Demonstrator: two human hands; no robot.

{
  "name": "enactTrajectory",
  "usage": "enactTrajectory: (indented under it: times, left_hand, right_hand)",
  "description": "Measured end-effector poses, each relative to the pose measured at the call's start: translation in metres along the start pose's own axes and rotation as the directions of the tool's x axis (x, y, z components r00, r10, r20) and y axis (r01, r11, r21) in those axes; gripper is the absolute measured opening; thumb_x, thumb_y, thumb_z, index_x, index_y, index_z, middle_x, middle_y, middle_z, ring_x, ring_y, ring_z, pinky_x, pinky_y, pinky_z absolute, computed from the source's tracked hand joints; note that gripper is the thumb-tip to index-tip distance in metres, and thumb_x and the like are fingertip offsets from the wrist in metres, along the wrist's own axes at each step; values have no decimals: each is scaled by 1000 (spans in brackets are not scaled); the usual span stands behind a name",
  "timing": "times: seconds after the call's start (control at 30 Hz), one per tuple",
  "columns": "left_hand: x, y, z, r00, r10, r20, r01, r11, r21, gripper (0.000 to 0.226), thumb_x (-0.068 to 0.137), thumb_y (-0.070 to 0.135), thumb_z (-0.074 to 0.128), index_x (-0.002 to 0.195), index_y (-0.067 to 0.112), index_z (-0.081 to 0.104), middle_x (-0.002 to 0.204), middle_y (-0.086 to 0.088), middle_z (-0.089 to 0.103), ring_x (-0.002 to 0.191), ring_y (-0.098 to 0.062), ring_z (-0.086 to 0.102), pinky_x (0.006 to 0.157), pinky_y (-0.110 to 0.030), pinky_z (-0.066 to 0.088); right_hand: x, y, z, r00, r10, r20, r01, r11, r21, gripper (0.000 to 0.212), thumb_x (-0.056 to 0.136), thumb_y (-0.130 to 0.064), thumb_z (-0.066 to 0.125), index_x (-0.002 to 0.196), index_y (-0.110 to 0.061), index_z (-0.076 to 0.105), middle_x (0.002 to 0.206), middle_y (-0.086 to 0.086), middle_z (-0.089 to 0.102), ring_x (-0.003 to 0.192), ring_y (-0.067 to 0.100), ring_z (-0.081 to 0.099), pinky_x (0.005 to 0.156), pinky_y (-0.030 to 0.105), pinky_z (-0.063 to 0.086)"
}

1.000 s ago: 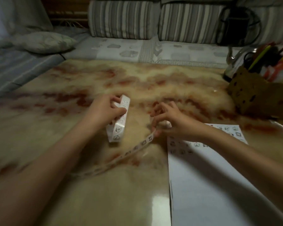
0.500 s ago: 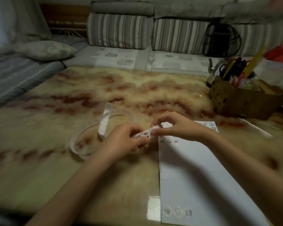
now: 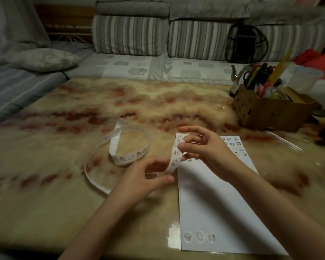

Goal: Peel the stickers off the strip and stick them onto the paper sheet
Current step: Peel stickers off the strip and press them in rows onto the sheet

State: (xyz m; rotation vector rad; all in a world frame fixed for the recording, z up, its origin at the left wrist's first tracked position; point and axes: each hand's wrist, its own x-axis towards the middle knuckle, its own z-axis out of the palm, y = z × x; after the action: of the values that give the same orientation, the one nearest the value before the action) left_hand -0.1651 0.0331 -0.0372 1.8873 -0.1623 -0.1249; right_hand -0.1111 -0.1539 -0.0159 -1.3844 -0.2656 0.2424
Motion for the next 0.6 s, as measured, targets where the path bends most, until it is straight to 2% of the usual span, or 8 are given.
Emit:
enactTrajectory:
  times: [0.1, 0.17, 0.3, 0.37, 0.4, 0.5, 0.6]
  left_hand:
    - [-1, 6, -1, 998, 16, -62, -20, 998, -58, 50, 58, 36, 83, 105, 27, 67, 101, 12, 72, 99, -1, 65, 91, -22, 50]
    - [-2, 12, -1, 999, -5, -41, 1, 994, -108, 57, 57, 42, 87, 108, 27, 65, 102, 12, 72, 100, -1, 65, 90, -23, 50]
    - [-7, 23, -4, 996, -31, 82, 47, 978, -203, 52, 58, 38, 74, 109, 30, 62, 100, 17, 72, 98, 5, 64, 80, -12, 51]
    - [-5, 22, -4, 998, -44, 34, 50, 975, -217, 49, 61, 41, 70, 107, 28, 64, 99, 15, 73, 95, 3, 65, 79, -13, 52]
    - [-4, 20, -3, 998, -54, -13, 49, 971, -235, 43, 64, 38, 70, 105, 25, 66, 96, 10, 74, 93, 0, 67, 77, -15, 54]
    - [-1, 15, 6, 994, -43, -97, 13, 957, -291, 18, 79, 9, 69, 97, 12, 68, 83, 5, 75, 77, -3, 69, 66, -16, 54]
    - [-2, 9, 13, 993, 5, -121, -41, 954, -295, 16, 82, 4, 66, 98, 7, 69, 86, 0, 74, 77, -6, 69, 67, -18, 54]
  right_hand:
    - [-4, -4, 5, 999, -37, 10, 38, 989, -140, 42, 76, 14, 66, 115, 0, 57, 72, 8, 61, 58, 13, 64, 60, 22, 52]
    - [-7, -6, 9, 997, -72, 18, 74, 975, -211, 43, 77, 14, 66, 116, -1, 57, 76, 10, 61, 59, 12, 63, 60, 19, 51]
    - [-10, -9, 14, 991, -124, 42, 131, 954, -268, 44, 76, 15, 67, 114, -3, 57, 79, 11, 59, 63, 15, 61, 66, 23, 55]
    - [-12, -10, 14, 989, -138, 46, 146, 949, -280, 45, 76, 16, 67, 115, -2, 56, 83, 12, 58, 65, 18, 60, 68, 26, 56]
    - [-13, -10, 14, 988, -144, 47, 151, 947, -282, 45, 76, 16, 67, 115, -2, 55, 84, 12, 58, 66, 20, 60, 69, 29, 56]
    - [-18, -7, 17, 988, -149, 36, 153, 950, -273, 39, 75, 13, 69, 108, -4, 57, 85, 7, 61, 65, 20, 61, 70, 31, 57]
    - [-21, -1, 17, 987, -161, -23, 149, 953, -264, 24, 76, 6, 72, 93, -7, 60, 81, 2, 64, 68, 23, 64, 73, 36, 55]
